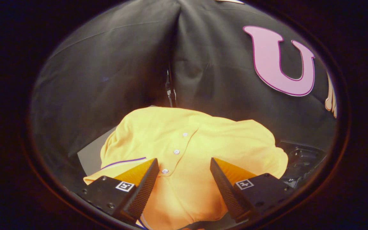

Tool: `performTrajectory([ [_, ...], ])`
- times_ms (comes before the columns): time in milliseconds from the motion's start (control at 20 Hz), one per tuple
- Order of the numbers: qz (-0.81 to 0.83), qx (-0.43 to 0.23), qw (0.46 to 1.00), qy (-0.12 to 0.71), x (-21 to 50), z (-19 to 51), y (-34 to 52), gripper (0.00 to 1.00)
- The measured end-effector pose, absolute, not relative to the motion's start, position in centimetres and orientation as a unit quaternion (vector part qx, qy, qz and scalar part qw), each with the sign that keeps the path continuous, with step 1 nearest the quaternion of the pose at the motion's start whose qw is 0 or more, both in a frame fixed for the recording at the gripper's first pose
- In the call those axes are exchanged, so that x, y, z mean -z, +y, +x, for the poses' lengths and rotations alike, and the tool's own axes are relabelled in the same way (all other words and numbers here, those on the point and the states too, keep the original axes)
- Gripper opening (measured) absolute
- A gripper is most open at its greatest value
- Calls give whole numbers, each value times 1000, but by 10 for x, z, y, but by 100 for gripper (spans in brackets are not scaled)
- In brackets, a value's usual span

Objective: Put the clothes into the washing machine and then close the washing machine lid.

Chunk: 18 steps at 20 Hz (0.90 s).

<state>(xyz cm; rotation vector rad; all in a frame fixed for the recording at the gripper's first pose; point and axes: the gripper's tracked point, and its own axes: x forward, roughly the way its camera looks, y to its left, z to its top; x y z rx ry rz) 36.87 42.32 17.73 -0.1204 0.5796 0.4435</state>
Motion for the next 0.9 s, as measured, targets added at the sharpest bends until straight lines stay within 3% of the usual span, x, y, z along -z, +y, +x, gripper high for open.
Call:
performTrajectory([
  [300,-54,-227,928,290,-177,365,430,98],
  [600,-56,-254,921,290,-176,353,457,39],
  [650,-56,-253,921,290,-177,353,458,26],
  [750,-52,-252,922,288,-179,351,461,10],
  [900,-57,-247,926,278,-181,352,462,2],
])
